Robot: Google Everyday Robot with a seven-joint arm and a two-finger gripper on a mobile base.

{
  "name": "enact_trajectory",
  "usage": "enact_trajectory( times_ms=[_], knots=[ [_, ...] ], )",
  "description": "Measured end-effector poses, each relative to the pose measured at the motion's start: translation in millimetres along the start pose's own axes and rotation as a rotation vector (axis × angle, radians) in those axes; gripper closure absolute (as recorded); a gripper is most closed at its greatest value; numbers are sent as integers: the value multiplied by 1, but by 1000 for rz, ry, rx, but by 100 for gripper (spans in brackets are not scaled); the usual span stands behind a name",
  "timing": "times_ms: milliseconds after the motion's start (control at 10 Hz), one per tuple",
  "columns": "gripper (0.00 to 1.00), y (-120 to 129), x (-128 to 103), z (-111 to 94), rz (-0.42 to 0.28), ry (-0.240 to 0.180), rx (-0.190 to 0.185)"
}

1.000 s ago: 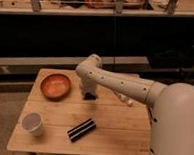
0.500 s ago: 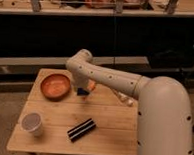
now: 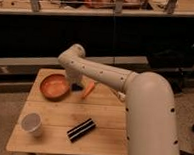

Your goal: Place the white sponge in the ceramic bowl

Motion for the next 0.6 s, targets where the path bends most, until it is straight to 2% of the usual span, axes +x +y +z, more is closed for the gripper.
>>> enact_trajectory(
  times_ms=[100,600],
  knots=[
    [98,-12,4,0,-11,2,5],
    [98,-36,19,-1,-34,13,10]
  ],
)
